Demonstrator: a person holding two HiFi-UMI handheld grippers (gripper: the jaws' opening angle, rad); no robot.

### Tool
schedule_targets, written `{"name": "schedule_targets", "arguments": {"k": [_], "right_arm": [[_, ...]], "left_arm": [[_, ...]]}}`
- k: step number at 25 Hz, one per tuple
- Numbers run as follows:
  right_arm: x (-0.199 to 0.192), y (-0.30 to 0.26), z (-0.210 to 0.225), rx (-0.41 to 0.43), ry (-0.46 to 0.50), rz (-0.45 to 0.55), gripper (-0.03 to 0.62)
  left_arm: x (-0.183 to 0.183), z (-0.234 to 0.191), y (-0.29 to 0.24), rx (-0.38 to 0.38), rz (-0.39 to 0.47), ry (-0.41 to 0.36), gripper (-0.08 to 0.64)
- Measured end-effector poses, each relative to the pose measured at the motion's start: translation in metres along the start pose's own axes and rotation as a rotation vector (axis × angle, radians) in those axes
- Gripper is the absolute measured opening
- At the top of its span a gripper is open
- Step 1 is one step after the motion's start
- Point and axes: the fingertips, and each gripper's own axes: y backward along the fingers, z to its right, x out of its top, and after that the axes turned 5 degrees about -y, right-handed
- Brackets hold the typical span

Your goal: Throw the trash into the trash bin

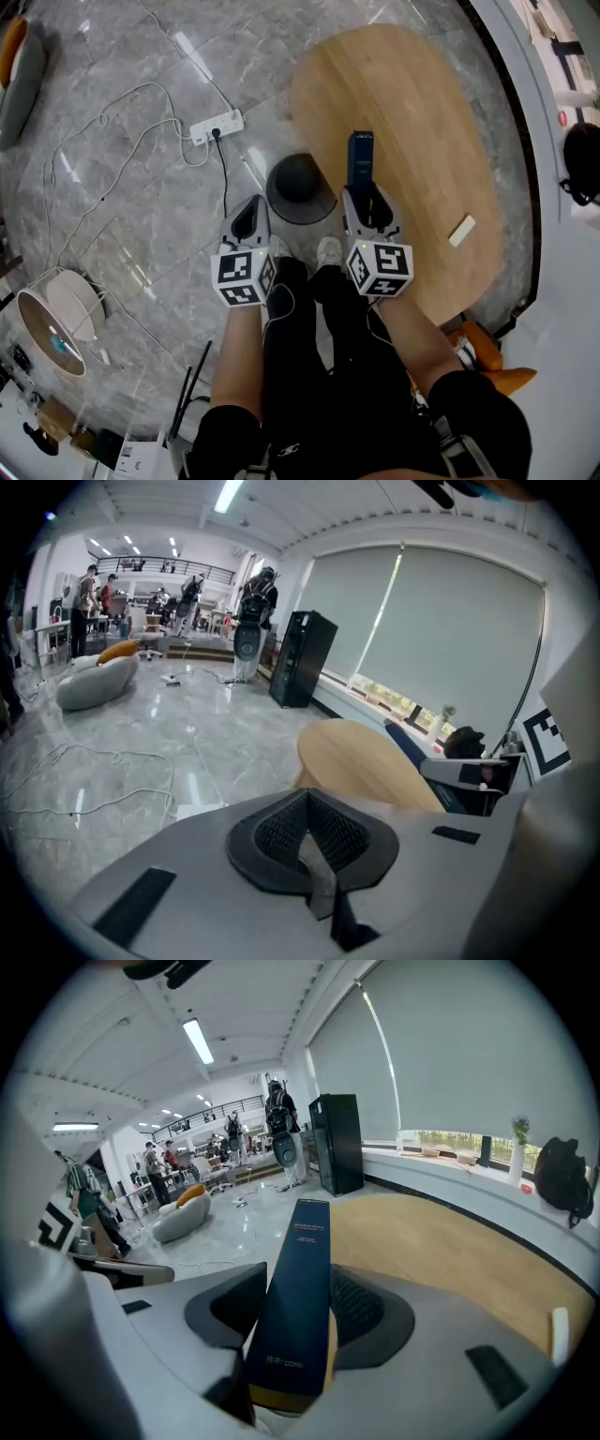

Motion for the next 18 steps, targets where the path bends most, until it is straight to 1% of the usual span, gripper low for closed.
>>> {"name": "schedule_targets", "arguments": {"k": [3,6,9,12,15,18], "right_arm": [[-0.024,0.0,-0.023,0.031,0.008,-0.031,0.215],[-0.054,-0.008,-0.046,0.069,0.024,-0.087,0.215],[-0.088,-0.02,-0.067,0.11,0.042,-0.145,0.215],[-0.127,-0.037,-0.08,0.134,0.054,-0.217,0.215],[-0.168,-0.059,-0.084,0.142,0.059,-0.305,0.215],[-0.216,-0.083,-0.074,0.108,0.046,-0.435,0.215]], "left_arm": [[-0.017,-0.005,-0.001,-0.013,-0.02,0.005,0.012],[-0.037,-0.017,-0.003,-0.02,-0.046,0.015,0.014],[-0.057,-0.03,-0.006,-0.029,-0.071,0.036,0.014],[-0.073,-0.039,-0.006,-0.034,-0.091,0.042,0.014],[-0.084,-0.048,-0.006,-0.04,-0.103,0.047,0.014],[-0.098,-0.056,-0.005,-0.051,-0.122,0.046,0.013]]}}
